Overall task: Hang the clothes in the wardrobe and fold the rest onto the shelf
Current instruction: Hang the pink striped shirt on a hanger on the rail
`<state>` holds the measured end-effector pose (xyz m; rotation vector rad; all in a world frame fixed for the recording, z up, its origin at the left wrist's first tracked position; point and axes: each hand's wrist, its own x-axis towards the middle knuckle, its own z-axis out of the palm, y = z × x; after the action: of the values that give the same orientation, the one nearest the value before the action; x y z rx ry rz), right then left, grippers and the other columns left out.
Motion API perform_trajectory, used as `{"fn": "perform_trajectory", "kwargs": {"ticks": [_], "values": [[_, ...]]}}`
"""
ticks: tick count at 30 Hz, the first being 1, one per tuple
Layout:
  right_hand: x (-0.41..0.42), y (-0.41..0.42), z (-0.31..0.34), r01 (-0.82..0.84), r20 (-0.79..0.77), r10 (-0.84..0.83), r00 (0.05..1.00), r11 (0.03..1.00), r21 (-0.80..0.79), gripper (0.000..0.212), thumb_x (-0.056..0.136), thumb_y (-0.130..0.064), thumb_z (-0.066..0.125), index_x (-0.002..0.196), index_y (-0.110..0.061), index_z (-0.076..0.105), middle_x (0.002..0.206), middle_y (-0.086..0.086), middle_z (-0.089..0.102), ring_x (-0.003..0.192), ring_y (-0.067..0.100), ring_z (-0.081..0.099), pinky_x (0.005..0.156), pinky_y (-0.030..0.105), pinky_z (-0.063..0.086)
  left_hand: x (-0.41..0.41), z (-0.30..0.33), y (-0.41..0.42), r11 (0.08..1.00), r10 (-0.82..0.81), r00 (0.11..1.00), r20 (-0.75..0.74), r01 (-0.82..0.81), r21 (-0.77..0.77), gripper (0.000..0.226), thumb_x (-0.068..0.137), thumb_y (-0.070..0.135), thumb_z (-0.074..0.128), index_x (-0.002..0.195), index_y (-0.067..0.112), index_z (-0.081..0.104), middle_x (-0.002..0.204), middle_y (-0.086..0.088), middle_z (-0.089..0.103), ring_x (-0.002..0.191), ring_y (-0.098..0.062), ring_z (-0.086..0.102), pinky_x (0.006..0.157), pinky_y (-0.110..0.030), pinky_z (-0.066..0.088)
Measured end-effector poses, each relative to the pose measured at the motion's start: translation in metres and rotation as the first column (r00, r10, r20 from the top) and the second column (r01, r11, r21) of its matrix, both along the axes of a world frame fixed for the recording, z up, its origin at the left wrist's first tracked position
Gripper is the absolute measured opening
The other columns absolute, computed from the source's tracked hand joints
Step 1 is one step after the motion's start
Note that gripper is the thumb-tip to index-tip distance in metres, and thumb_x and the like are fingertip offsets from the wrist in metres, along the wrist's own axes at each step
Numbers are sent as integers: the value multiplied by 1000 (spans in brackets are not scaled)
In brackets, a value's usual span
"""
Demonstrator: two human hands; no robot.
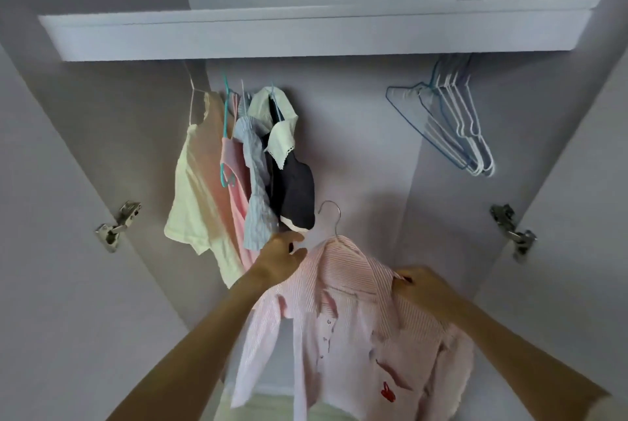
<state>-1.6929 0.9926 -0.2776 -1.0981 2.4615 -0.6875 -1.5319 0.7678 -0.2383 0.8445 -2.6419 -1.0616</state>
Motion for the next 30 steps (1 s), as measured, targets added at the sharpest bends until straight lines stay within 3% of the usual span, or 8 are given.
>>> {"fn": "perform_trajectory", "kwargs": {"ticks": [6, 10, 13, 16, 18, 23, 27, 30], "values": [[-8, 9, 7, 288, -56, -284, 957, 955, 68, 34, 93, -20, 43, 59, -24, 45, 61, -9, 50, 56, 7, 47, 49, 21, 32, -16, -3, -10, 1000, -24, 995, 94, 23, 10, 25, 92, 11, 50, 105, -9, 56, 119, -33, 51, 108, -44, 51, 90, -42, 45], [-15, -8, 31, 377, -47, -379, 924, 926, -33, 31, 92, -15, 41, 62, -14, 44, 61, -2, 48, 59, 16, 49, 50, 25, 31, -31, 18, -24, 998, -43, 998, 54, 46, -50, 31, 94, 12, 50, 123, 3, 56, 127, -19, 52, 104, -30, 58, 91, -30, 46], [-21, -36, 50, 387, -27, -393, 919, 914, -124, 15, 92, -10, 42, 83, -10, 53, 75, 1, 52, 72, 20, 51, 56, 24, 33, -51, 40, -42, 977, -10, 999, 37, 17, -212, 37, 95, 16, 49, 131, 9, 50, 135, -16, 40, 114, -34, 52, 102, -39, 41], [-28, -68, 62, 327, -16, -334, 942, 931, -163, 25, 98, -14, 35, 119, -8, 47, 101, 9, 55, 77, 14, 48, 55, 20, 33, -73, 60, -58, 927, 70, 998, 6, -63, -371, 42, 95, 24, 46, 136, 14, 42, 139, -11, 34, 125, -34, 40, 105, -46, 35], [-35, -94, 72, 252, -45, -265, 963, 948, -195, 29, 100, -18, 31, 127, -8, 40, 101, 7, 50, 78, 12, 47, 60, 21, 35, -87, 68, -69, 892, 104, 994, -36, -109, -438, 46, 95, 30, 47, 138, 15, 38, 139, -12, 31, 127, -34, 34, 104, -47, 35], [-52, -152, 86, 207, -151, -261, 953, 930, -303, 31, 100, -16, 34, 128, -5, 42, 112, 12, 57, 100, 25, 56, 80, 29, 41, -114, 62, -96, 895, 192, 976, -106, -218, -389, 72, 90, 40, 53, 148, 21, 14, 148, -13, 15, 131, -37, 27, 99, -48, 37], [-67, -182, 83, 151, -205, -257, 944, 894, -422, 27, 99, -12, 35, 119, 0, 46, 105, 19, 60, 96, 34, 58, 82, 40, 48, -130, 48, -116, 897, 192, 969, -157, -238, -373, 84, 88, 39, 54, 149, 28, -2, 154, -9, 4, 135, -35, 26, 102, -48, 35], [-72, -201, 80, 67, -277, -228, 933, 870, -488, 29, 99, -12, 34, 121, 0, 47, 108, 20, 60, 97, 36, 58, 81, 40, 48, -136, 38, -124, 914, 166, 967, -193, -224, -338, 84, 87, 28, 54, 150, 24, -2, 154, -9, 5, 127, -35, 40, 96, -45, 41]]}}
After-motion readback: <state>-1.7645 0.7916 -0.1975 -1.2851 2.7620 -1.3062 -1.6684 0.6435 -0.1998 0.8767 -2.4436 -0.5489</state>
